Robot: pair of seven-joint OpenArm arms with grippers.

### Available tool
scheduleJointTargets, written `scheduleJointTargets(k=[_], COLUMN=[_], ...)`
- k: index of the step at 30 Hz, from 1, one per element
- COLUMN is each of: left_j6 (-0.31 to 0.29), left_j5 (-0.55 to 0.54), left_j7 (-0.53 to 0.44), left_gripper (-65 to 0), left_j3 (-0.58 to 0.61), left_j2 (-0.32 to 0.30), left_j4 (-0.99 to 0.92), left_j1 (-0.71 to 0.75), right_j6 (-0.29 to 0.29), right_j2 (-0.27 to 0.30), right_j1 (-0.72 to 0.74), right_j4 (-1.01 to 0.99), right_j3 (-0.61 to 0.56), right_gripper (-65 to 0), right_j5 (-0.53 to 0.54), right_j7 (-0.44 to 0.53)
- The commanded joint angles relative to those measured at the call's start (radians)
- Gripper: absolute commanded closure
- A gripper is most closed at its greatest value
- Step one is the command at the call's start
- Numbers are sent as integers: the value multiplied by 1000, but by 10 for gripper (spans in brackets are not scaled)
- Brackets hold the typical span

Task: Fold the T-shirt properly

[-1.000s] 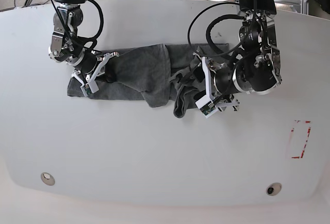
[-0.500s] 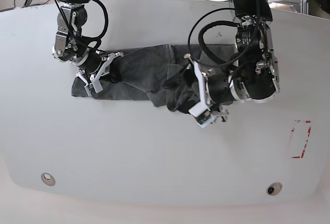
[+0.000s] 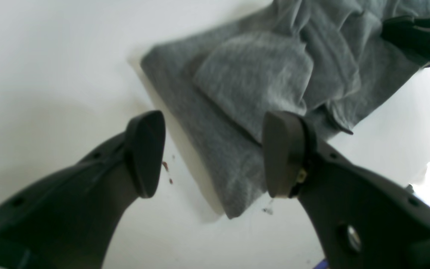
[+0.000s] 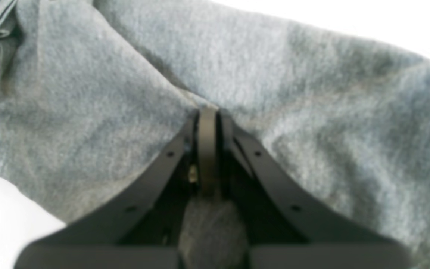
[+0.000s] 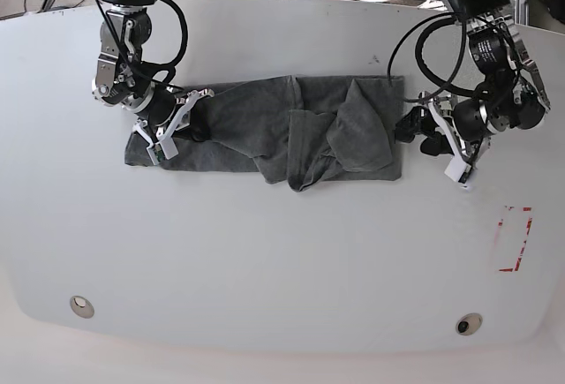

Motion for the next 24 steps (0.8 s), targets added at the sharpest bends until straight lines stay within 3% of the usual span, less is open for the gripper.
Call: scheduleJointTargets(k=[1, 24], left_j6=[-1, -1], left_j5=[-34, -34], left_j7=[-28, -28], left_gripper=[-383, -383], left_j3=[0, 172], left_j2=[-6, 72], left_j4=[-29, -80], left_j1=[-23, -47], right_j6=[-5, -5], right_j2=[4, -13], right_j1=[-8, -5], right_j4=[-2, 0], right_j3=[-3, -3], right_gripper=[-24, -22], right_j5=[-49, -49], right_j7=[-62, -62])
